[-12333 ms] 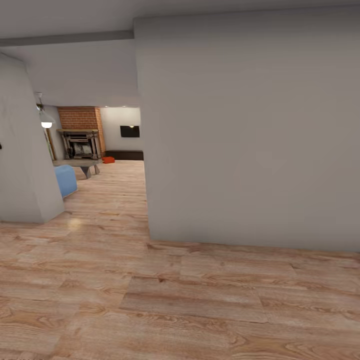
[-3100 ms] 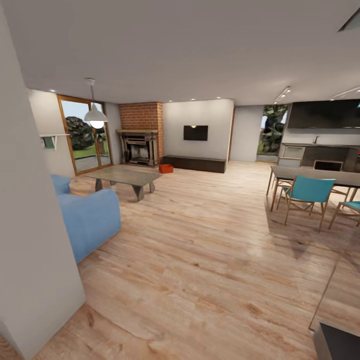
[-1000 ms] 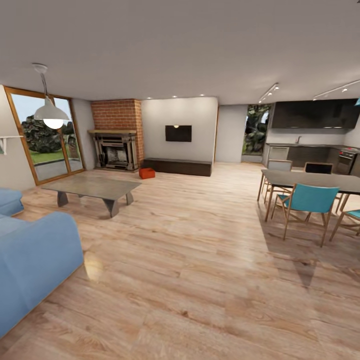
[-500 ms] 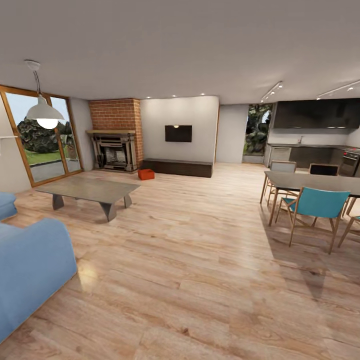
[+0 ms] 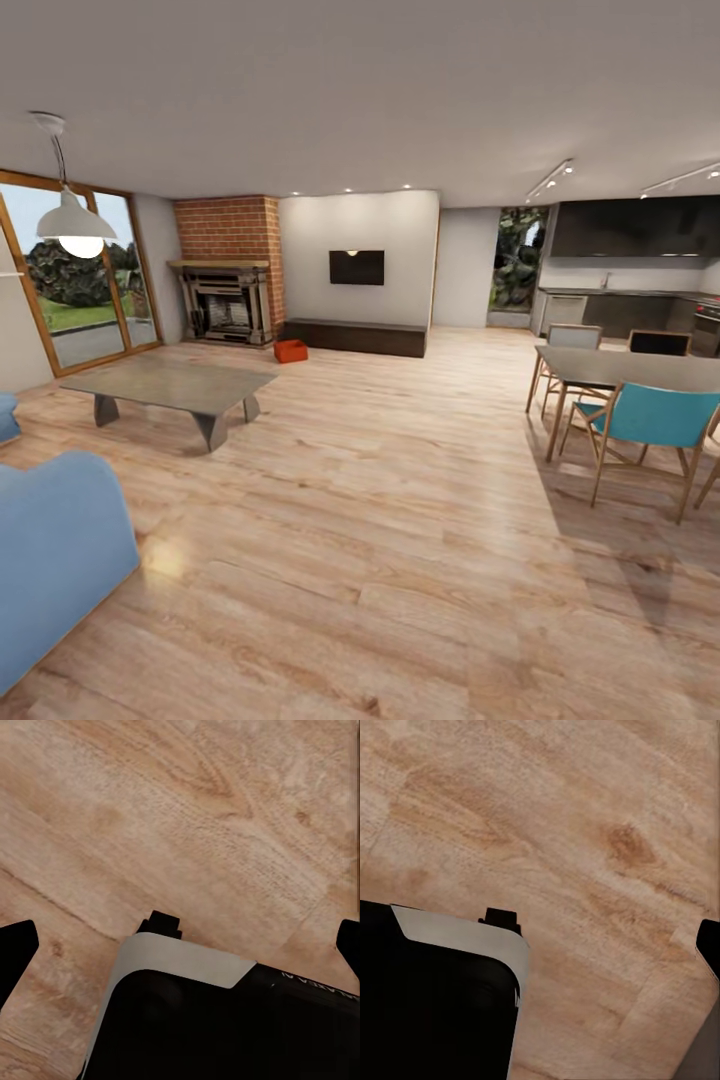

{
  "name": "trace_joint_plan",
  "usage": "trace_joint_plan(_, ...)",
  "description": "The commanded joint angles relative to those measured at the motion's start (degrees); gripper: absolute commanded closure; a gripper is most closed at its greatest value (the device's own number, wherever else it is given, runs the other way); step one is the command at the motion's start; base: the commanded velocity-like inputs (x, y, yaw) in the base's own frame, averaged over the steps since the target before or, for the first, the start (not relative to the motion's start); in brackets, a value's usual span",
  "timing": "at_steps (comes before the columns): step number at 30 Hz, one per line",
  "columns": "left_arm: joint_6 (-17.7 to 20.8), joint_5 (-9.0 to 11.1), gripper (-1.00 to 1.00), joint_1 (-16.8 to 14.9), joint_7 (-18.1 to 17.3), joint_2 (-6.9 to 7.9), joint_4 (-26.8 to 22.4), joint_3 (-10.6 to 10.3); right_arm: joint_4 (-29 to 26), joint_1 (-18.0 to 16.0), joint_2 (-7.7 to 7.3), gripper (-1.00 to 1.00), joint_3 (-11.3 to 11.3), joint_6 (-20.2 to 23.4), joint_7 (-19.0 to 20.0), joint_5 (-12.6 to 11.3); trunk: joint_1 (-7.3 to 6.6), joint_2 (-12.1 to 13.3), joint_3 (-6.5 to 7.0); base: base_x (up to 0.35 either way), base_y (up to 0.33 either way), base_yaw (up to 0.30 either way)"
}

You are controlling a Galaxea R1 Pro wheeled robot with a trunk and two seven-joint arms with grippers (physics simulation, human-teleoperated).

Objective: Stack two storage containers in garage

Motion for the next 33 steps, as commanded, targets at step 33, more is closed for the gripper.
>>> trace_joint_plan(33,-0.2,0.5,-1.0,0.0,0.2,-0.04,0.0,-0.5,0.2,-0.1,0.02,-1.0,0.4,-0.3,-0.1,-0.2,0.04,0.0,-0.07,0.323,0.0,0.0)
